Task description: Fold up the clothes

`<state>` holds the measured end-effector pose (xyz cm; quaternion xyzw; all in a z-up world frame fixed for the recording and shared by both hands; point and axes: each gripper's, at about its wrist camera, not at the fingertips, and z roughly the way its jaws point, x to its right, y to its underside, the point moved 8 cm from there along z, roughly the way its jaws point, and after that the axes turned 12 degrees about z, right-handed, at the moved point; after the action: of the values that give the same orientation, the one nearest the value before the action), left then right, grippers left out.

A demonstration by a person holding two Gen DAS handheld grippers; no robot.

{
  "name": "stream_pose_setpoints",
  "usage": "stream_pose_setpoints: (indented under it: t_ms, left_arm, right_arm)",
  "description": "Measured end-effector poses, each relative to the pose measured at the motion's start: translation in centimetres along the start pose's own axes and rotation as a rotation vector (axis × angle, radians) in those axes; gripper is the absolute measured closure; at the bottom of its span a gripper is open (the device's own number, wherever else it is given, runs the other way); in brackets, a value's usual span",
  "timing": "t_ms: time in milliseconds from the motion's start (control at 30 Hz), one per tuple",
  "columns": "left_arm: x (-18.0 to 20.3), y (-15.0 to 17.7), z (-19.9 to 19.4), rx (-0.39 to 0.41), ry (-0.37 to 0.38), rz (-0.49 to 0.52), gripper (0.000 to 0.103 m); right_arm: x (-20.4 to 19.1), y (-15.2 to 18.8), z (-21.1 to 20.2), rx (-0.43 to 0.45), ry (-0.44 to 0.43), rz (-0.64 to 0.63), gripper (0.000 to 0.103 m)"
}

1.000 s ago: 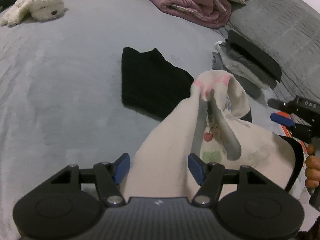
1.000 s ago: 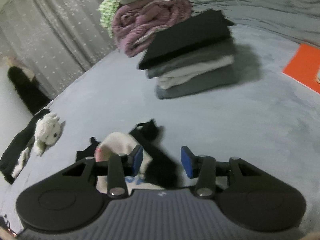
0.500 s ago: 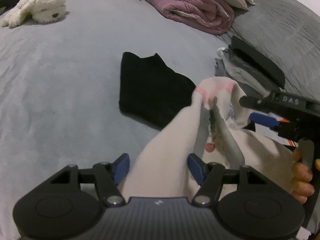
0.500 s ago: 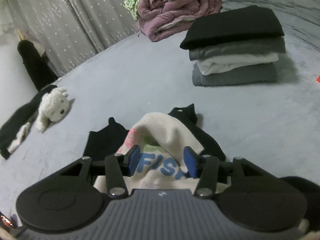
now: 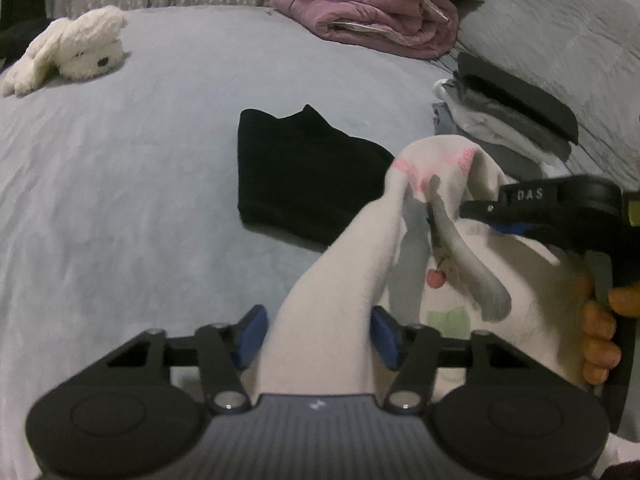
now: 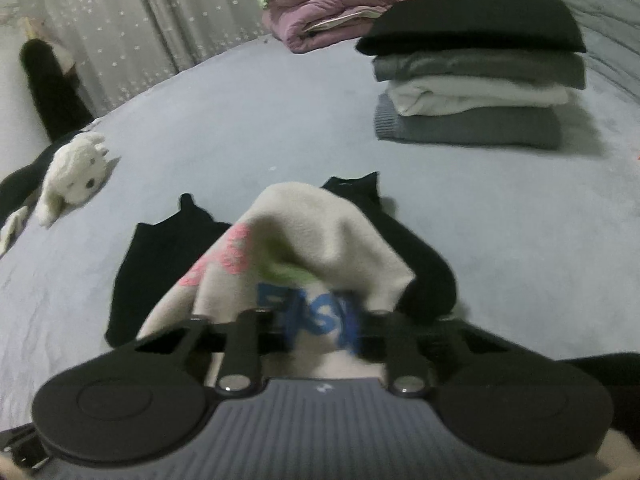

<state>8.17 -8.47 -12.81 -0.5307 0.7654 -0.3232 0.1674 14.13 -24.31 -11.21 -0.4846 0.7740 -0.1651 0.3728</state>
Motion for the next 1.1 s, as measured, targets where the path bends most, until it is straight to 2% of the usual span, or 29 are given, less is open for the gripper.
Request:
stream_pose_setpoints:
  t_ms: [33,100,167,433,767,967,1100]
  left_arm:
    - [0.1,0.0,0.0,0.000,0.003,0.002,0.059]
    - [0.2,0.1,-0.1,-0.001,0.012,0.003,0.077]
    - [0.2,0.1,-0.2,0.001,0.029,-0.017,0.089]
    - [-0.1,-0.3,-2.9,0.079,0.014,-0.030,0.091]
    - [-3.4,-0.2,-8.0,0.162,0.005,-0.126,0.091]
    - [-4.0,1.5,-9.8,0.130,0.111,-0.187,0.091]
    - [-2.7,2.1,-9.4,0.086,0.181,-0.147,0.091]
  right_arm:
    - [-0.1,0.0,0.0,0.003,0.000,-0.004,0.089]
    - [-0.2,0.1,0.0,0.010,0.000,-0.013,0.090]
    - [-0.4,0.2,-0.1,0.020,-0.002,-0.021,0.091]
    - [-3.5,-1.2,-3.1,0.128,-0.087,-0.042,0.095]
    - [-7.4,-1.3,-5.2,0.167,-0.188,-0.023,0.095]
    - [-7.7,-0.7,-5.9,0.168,-0.165,-0.072,0.095]
    - [-6.4,-0.1,-6.2,0.150,-0.132,-0.097,0.095]
